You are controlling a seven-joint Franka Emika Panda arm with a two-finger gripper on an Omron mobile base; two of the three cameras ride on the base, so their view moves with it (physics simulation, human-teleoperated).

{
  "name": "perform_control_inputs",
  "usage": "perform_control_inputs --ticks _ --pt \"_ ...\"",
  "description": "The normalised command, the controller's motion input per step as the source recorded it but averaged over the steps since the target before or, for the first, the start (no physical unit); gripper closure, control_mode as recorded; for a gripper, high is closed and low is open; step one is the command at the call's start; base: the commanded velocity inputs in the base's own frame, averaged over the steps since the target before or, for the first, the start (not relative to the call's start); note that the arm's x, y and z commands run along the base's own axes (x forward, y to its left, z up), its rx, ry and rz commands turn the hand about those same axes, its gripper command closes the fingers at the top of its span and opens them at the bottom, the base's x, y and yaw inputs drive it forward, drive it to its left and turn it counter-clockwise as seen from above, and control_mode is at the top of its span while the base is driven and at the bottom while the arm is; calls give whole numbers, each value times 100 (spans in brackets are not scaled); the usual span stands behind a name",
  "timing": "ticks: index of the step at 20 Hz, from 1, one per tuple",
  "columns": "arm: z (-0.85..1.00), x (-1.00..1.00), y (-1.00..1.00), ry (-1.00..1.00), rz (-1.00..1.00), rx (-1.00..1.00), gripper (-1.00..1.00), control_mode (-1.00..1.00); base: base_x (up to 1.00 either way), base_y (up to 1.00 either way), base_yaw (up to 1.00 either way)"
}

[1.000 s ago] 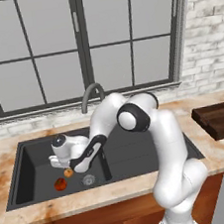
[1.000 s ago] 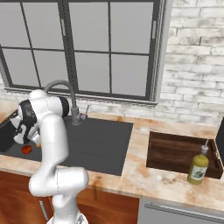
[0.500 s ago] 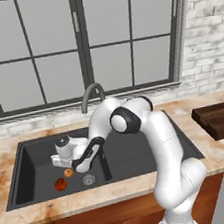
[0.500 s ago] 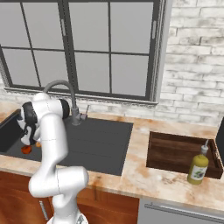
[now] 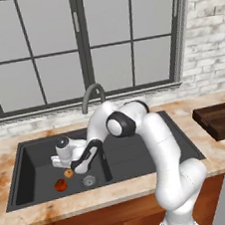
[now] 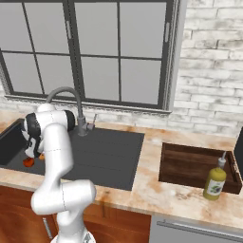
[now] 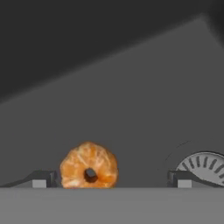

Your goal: Pick up all produce items and place them in the sink. Turn on the sink faucet to wash them. Then turn the sink off and put them in the tray.

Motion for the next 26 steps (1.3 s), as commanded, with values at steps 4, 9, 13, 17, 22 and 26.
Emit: perform_control_inputs --ticks 4,9,13,17,22,26 --pt "-17 12 13 4 0 0 -100 -100 0 0 0" --pt "-19 6 7 4 0 0 -100 -100 0 0 0" --pt "-35 12 0 3 0 0 -100 -100 0 0 0" --pt "-29 14 0 0 0 0 -100 -100 0 0 0" --pt "-26 14 12 0 0 0 100 -100 0 0 0" --pt "-20 1 3 0 0 0 100 -100 0 0 0"
